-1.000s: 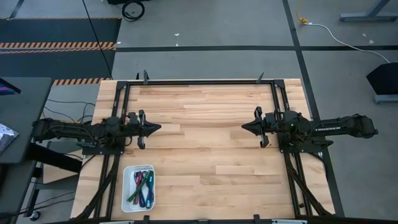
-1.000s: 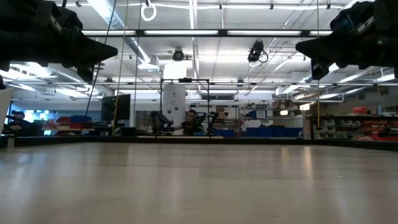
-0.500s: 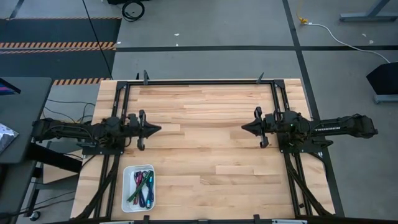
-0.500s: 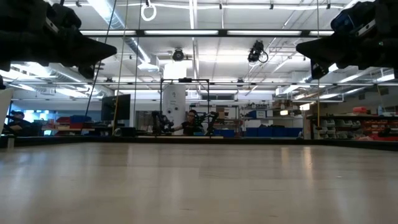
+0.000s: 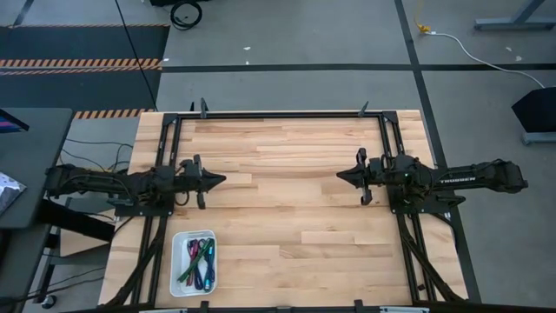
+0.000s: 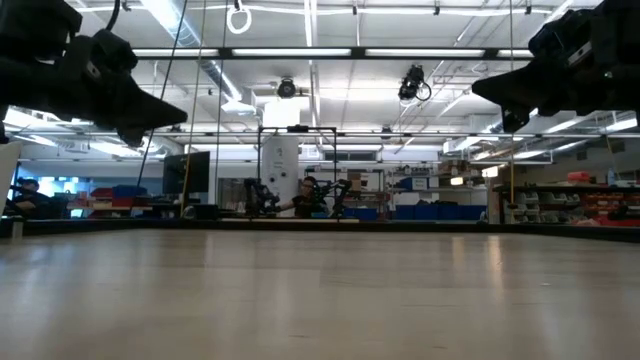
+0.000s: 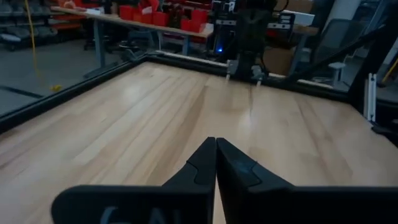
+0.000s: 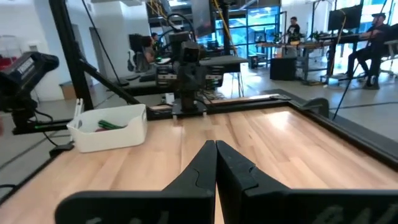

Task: Pick and place USB-C Cables
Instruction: Move the bin to the middle of of table

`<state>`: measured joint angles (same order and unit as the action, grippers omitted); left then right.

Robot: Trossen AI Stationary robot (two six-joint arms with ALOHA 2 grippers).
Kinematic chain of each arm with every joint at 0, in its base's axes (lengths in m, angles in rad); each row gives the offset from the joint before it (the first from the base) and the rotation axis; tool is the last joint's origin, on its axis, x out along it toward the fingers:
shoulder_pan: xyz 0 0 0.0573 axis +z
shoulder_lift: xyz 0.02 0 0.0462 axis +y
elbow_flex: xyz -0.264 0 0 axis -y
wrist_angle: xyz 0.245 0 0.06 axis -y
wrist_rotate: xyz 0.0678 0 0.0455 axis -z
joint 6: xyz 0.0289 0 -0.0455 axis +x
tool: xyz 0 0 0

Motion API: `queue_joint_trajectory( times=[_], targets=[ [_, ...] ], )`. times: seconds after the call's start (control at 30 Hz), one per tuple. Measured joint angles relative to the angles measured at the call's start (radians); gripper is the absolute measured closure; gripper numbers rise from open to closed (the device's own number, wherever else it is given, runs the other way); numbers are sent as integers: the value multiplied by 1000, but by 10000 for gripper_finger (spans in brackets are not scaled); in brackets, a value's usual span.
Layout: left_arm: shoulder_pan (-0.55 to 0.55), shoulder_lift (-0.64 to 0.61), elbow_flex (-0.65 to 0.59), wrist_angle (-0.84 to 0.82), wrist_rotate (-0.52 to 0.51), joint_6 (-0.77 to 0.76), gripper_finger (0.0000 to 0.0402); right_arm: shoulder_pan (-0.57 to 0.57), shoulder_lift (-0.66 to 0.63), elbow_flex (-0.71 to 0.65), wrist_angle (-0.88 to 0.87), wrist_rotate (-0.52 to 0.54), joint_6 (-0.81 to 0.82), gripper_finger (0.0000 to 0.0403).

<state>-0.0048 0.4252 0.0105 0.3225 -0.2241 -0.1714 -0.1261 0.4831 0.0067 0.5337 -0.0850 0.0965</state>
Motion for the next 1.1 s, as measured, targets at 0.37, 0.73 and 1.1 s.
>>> queue_joint_trajectory(
  times=[0.37, 0.73, 1.1],
  targets=[
    [0, 0, 0, 24, 0, 4, 386, 0, 3, 0, 3, 5, -44, 390],
    [0, -14, -1, 24, 71, 29, 394, 0, -59, 0, 17, -83, 24, 391],
    [-24, -176, -1, -116, 69, 14, 397, -20, -293, 0, -268, -85, 39, 391]
  ],
)
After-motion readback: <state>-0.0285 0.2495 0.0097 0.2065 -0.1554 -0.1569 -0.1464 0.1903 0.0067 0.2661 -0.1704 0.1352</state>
